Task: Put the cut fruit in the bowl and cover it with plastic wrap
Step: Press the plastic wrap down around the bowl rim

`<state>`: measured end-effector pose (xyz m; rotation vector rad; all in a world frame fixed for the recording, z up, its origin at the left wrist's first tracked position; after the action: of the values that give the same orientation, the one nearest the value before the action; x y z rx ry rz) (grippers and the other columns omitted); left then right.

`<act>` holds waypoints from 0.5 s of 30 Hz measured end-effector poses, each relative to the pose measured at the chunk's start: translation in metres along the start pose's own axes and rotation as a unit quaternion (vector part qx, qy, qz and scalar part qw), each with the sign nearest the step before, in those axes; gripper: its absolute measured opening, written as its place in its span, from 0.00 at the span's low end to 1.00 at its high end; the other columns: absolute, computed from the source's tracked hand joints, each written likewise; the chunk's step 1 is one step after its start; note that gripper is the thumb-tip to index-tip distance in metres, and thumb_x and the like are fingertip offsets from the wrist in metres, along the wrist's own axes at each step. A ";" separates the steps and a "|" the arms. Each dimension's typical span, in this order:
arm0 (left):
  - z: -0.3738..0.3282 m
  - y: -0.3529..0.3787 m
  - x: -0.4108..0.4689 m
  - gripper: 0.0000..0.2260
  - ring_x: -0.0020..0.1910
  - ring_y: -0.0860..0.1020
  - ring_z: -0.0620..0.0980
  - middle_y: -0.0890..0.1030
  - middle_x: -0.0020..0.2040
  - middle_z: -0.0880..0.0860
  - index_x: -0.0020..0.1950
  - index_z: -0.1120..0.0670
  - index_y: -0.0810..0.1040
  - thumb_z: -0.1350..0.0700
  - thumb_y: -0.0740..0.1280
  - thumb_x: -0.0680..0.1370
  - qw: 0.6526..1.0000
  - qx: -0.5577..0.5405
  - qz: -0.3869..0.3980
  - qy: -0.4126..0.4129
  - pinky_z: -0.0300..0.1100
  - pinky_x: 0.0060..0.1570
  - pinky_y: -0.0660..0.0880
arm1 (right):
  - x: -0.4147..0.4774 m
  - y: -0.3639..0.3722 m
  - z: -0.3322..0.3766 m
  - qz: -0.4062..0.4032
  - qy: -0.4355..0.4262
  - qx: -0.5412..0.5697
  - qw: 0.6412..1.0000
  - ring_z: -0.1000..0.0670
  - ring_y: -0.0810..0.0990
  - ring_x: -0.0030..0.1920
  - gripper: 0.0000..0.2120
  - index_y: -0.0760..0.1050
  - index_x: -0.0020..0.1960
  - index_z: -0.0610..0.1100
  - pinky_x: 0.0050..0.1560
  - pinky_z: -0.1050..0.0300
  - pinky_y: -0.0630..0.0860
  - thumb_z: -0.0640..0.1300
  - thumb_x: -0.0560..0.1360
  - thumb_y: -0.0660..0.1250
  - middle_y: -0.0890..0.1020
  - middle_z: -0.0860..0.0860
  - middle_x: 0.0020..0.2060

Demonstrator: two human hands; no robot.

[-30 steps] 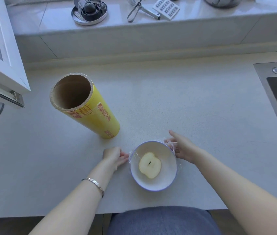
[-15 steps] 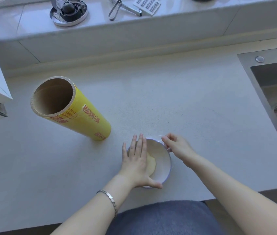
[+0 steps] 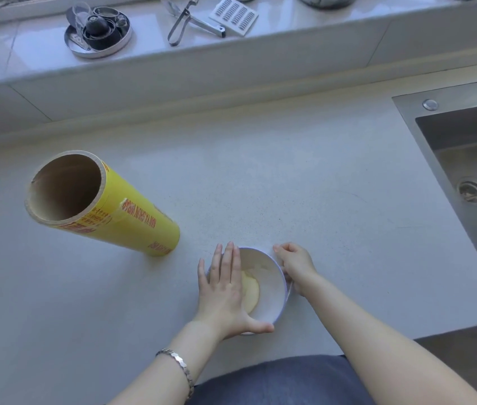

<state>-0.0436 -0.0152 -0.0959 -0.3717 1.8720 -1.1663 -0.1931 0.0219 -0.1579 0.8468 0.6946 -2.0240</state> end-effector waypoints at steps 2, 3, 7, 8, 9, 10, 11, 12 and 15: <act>-0.001 0.000 0.001 0.65 0.72 0.30 0.51 0.35 0.76 0.55 0.69 0.57 0.25 0.23 0.57 0.51 1.000 -0.015 -0.016 0.002 0.59 0.69 0.33 | 0.002 0.000 -0.001 0.006 0.027 -0.015 0.999 0.50 0.65 0.25 0.13 0.68 0.33 0.44 0.25 0.62 0.62 0.46 0.75 0.64 0.68 0.48 0.27; 0.000 0.003 0.002 0.64 0.73 0.35 0.51 0.45 0.77 0.58 0.71 0.56 0.31 0.23 0.54 0.48 1.000 -0.004 -0.028 -0.007 0.59 0.68 0.38 | 0.000 -0.003 -0.001 0.006 0.037 -0.016 0.999 0.50 0.66 0.25 0.14 0.69 0.32 0.44 0.27 0.60 0.63 0.48 0.74 0.65 0.69 0.48 0.27; 0.008 0.002 0.003 0.65 0.74 0.46 0.53 0.56 0.76 0.61 0.74 0.61 0.43 0.21 0.55 0.50 0.996 -0.035 -0.054 -0.069 0.61 0.68 0.47 | -0.024 -0.012 -0.012 0.067 0.125 0.061 0.988 0.49 0.75 0.33 0.24 0.73 0.38 0.42 0.36 0.58 0.71 0.61 0.75 0.55 0.76 0.47 0.33; 0.008 0.000 0.002 0.65 0.74 0.39 0.54 0.46 0.77 0.60 0.73 0.61 0.35 0.22 0.58 0.53 0.994 -0.046 -0.055 -0.084 0.61 0.70 0.43 | -0.030 -0.010 -0.015 0.105 0.131 0.071 0.983 0.48 0.77 0.37 0.25 0.74 0.40 0.41 0.42 0.58 0.73 0.62 0.75 0.54 0.78 0.46 0.36; 0.007 0.000 0.000 0.65 0.74 0.34 0.56 0.38 0.77 0.59 0.72 0.60 0.30 0.23 0.60 0.53 0.992 -0.064 -0.038 -0.101 0.62 0.71 0.40 | -0.035 -0.006 -0.018 0.135 0.125 0.078 0.980 0.48 0.79 0.42 0.24 0.74 0.42 0.41 0.47 0.57 0.74 0.61 0.75 0.54 0.80 0.46 0.39; 0.008 0.001 0.000 0.65 0.74 0.32 0.57 0.35 0.76 0.59 0.71 0.59 0.28 0.23 0.59 0.53 0.991 -0.070 -0.031 -0.108 0.63 0.70 0.39 | -0.039 -0.003 -0.018 0.153 0.103 0.086 0.979 0.47 0.80 0.45 0.21 0.75 0.44 0.41 0.51 0.56 0.75 0.59 0.76 0.56 0.80 0.46 0.41; 0.008 -0.001 0.001 0.65 0.74 0.32 0.58 0.35 0.75 0.60 0.71 0.58 0.28 0.23 0.58 0.52 0.991 -0.071 -0.037 -0.104 0.63 0.70 0.37 | -0.041 0.000 -0.016 0.156 0.071 0.090 0.981 0.48 0.80 0.45 0.18 0.75 0.46 0.41 0.51 0.57 0.76 0.55 0.77 0.58 0.81 0.46 0.42; 0.007 -0.004 0.002 0.64 0.73 0.31 0.57 0.35 0.76 0.60 0.70 0.55 0.28 0.22 0.57 0.51 0.993 -0.068 -0.050 -0.085 0.63 0.70 0.36 | -0.040 0.002 -0.014 0.145 0.036 0.090 0.985 0.49 0.80 0.44 0.13 0.75 0.45 0.42 0.48 0.59 0.77 0.51 0.77 0.59 0.81 0.46 0.41; 0.000 -0.011 0.007 0.63 0.71 0.26 0.55 0.29 0.73 0.55 0.72 0.53 0.29 0.24 0.62 0.54 0.999 -0.001 -0.032 0.013 0.64 0.69 0.34 | -0.037 0.004 -0.006 0.091 -0.021 0.107 0.990 0.51 0.78 0.38 0.08 0.72 0.39 0.44 0.42 0.61 0.76 0.43 0.76 0.63 0.79 0.46 0.37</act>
<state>-0.0491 -0.0254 -0.0905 -0.4230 1.8962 -1.2177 -0.1717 0.0413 -0.1341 0.9530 0.3658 -1.9659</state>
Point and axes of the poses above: each hand's wrist, its own x-axis towards the middle knuckle, its own y-axis out of the palm, z = x × y, the point moved 6 cm from there along x, towards the middle knuckle
